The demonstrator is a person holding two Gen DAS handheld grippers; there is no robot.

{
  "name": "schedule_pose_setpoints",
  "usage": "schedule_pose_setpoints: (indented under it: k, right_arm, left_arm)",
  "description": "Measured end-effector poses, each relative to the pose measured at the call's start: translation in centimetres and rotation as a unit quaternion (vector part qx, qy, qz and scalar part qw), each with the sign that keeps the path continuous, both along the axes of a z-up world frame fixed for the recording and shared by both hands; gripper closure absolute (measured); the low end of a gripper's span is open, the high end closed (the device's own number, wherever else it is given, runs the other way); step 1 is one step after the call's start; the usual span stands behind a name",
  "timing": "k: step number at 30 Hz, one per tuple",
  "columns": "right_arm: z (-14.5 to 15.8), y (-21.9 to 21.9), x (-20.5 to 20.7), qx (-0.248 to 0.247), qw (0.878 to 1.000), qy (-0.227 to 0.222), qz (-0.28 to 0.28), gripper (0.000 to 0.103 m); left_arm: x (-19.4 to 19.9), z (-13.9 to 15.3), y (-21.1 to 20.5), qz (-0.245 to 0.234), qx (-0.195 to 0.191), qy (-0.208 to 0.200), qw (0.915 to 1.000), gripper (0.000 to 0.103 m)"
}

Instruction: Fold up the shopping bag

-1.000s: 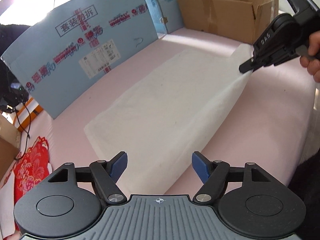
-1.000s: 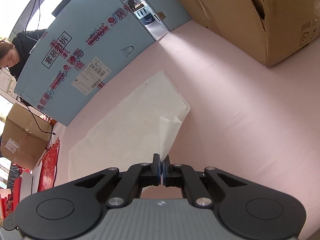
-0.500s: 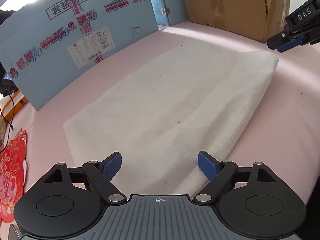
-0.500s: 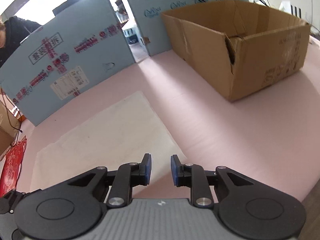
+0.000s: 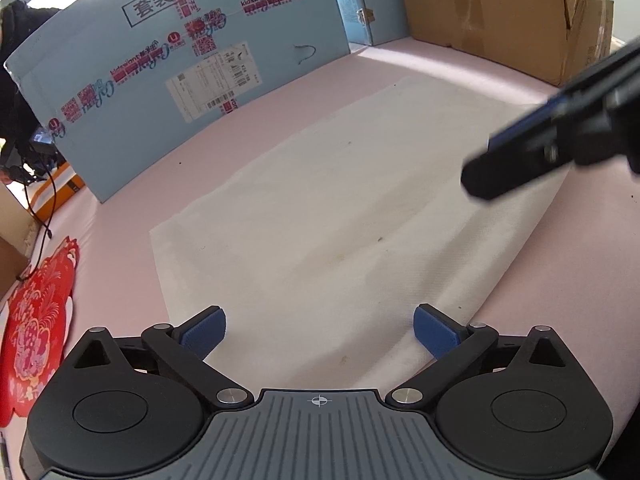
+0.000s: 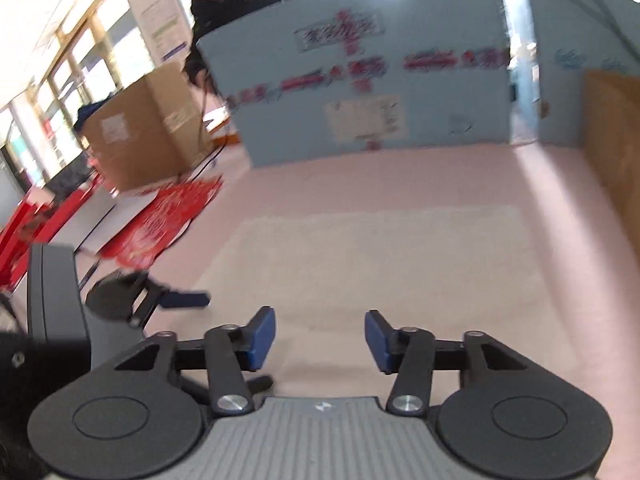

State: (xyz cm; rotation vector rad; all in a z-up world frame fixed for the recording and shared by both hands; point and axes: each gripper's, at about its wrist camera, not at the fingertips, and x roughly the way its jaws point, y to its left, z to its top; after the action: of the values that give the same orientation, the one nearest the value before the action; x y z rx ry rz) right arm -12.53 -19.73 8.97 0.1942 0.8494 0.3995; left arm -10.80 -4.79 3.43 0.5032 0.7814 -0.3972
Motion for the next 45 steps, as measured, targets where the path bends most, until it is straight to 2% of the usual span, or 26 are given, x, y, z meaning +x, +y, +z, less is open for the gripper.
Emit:
schedule_pose_setpoints:
  k: [2,4,7,14,18,22,26,29,33,36,40,44,45]
  right_arm:
    - [-1.2,0.3,0.7,0.001,0.999,0.033,0.013,0.061]
    - [-2.1,0.4,1.2,-0.024,0.998,0.060,0.011,0.061]
    - [-2.9,0.1,0.8,-0.047,0.996,0.076,0.017,0.063]
    - [-3.2,-3.2,-1.0,-0.070,0.996,0.062,-0.013,0.062]
    - [-3.6,-4.8,-1.9,-0.096,0.994,0.046,-0.019,0.058]
    - [-4.1,-6.7,-2.0,-0.118,0.991,0.046,-0.041,0.047]
    - [-4.3,-8.6,-2.2,-0.130,0.988,0.046,-0.064,0.047]
    - [-4.4,-9.5,-2.3,-0.133,0.987,0.047,-0.073,0.046]
    - [-4.2,-10.2,-2.3,-0.135,0.987,0.046,-0.078,0.045]
    - [-3.3,-10.2,-2.5,-0.141,0.987,0.026,-0.078,0.044]
    - [-1.9,-10.6,-3.3,-0.177,0.983,-0.011,-0.056,0.033]
    - [-1.9,-10.9,-4.5,-0.227,0.974,-0.025,-0.015,0.028]
    - [-2.0,-10.8,-4.8,-0.241,0.970,-0.026,-0.004,0.027]
  left_arm:
    - [-0.2,0.0,-0.1,0.004,0.003,-0.002,1.0000,0.001]
    - [-0.2,0.0,-0.2,0.006,0.007,-0.005,0.9999,0.001]
    - [-0.1,0.0,-0.2,0.009,0.007,-0.003,0.9999,0.000]
    - [-0.2,0.2,0.1,0.015,0.004,0.002,0.9999,0.000]
    - [-0.5,0.3,0.6,0.022,0.010,0.001,0.9997,0.000]
    - [-1.2,0.2,1.9,0.051,0.020,-0.003,0.9985,0.000]
    - [-1.5,0.1,2.7,0.075,0.031,-0.008,0.9967,0.000]
    - [-1.6,0.5,2.5,0.089,0.055,-0.025,0.9942,0.000]
    - [-2.4,1.7,0.9,0.066,0.035,-0.058,0.9955,0.000]
    - [-3.1,1.6,-1.4,0.022,0.015,-0.066,0.9975,0.000]
    - [-3.7,0.3,-3.9,-0.025,0.012,-0.054,0.9982,0.000]
    - [-3.4,-1.8,-4.5,-0.025,0.034,-0.023,0.9988,0.000]
    - [-3.3,-2.1,-4.1,-0.018,0.025,-0.018,0.9994,0.000]
